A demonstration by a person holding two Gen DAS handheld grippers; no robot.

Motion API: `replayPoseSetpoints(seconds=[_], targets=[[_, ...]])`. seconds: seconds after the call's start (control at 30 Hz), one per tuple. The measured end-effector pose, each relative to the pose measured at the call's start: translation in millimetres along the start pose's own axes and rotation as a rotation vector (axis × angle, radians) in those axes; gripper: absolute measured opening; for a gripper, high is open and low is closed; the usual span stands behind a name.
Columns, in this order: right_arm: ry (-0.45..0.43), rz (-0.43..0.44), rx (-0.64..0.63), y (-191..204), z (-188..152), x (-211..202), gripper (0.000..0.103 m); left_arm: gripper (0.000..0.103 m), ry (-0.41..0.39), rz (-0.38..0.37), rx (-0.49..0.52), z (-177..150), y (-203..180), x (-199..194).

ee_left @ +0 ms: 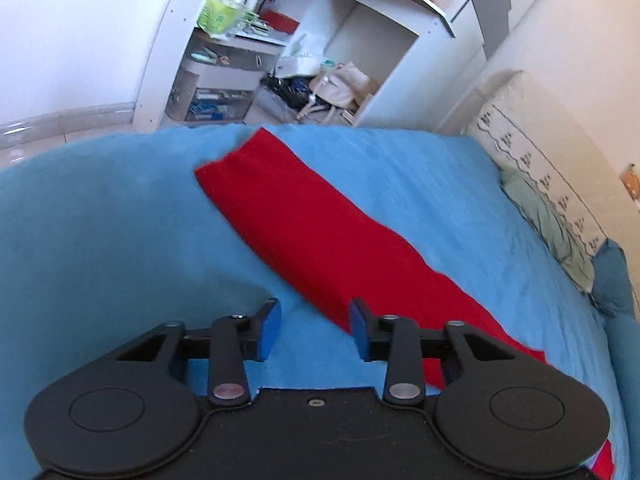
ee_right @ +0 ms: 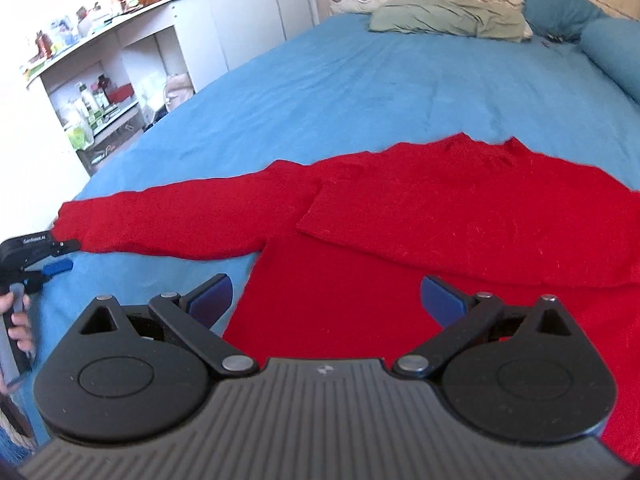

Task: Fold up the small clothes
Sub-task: 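Grasp the sweater's side edge with the left tool and fold it inward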

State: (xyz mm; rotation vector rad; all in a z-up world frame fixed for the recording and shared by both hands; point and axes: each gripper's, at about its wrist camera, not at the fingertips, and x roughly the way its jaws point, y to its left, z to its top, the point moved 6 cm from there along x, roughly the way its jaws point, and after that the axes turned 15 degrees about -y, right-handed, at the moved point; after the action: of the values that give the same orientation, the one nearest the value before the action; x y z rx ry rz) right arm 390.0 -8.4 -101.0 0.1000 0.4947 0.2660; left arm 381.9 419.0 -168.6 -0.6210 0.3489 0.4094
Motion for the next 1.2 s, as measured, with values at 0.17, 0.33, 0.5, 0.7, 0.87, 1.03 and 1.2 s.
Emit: replayPoseSetpoints(seconds=[0.17, 0.33, 0.5, 0.7, 0.87, 1.03, 1.2], targets=[[-0.008, 0.010, -0.009, 3.8, 1.6, 13.3, 0.103, 0.010, -0.037, 0.061, -0.041, 10.1, 8.0, 21.5], [-0.014, 0.001, 0.002, -4.6, 0.6, 18.6, 0.103, 0.005, -0.066, 0.107, -0.008, 15.3, -8.1, 28.4], [-0.045, -0.021, 0.056, -23.3, 6.5, 13.6, 0.103, 0.005, -0.149, 0.008, 0.121, 28.8, -73.1, 6.3], [-0.105, -0.085, 0.124, -72.8, 23.6, -7.6, 0.103, 0.005, -0.198, -0.267, 0.318, 12.5, -227.3, -40.7], [-0.145, -0.175, 0.181, -136.6, 34.2, -31.9, 0.103, 0.005, -0.121, -0.480, 0.502, -78.5, -363.1, -61.3], [-0.128, -0.256, 0.208, -204.2, 26.2, -53.8, 0.103, 0.006, 0.057, -0.576, 0.652, -216.7, -438.2, -55.1], [-0.075, -0.293, 0.192, -250.5, 2.6, -65.7, 0.103, 0.007, 0.184, -0.546, 0.759, -311.4, -436.5, -44.2]])
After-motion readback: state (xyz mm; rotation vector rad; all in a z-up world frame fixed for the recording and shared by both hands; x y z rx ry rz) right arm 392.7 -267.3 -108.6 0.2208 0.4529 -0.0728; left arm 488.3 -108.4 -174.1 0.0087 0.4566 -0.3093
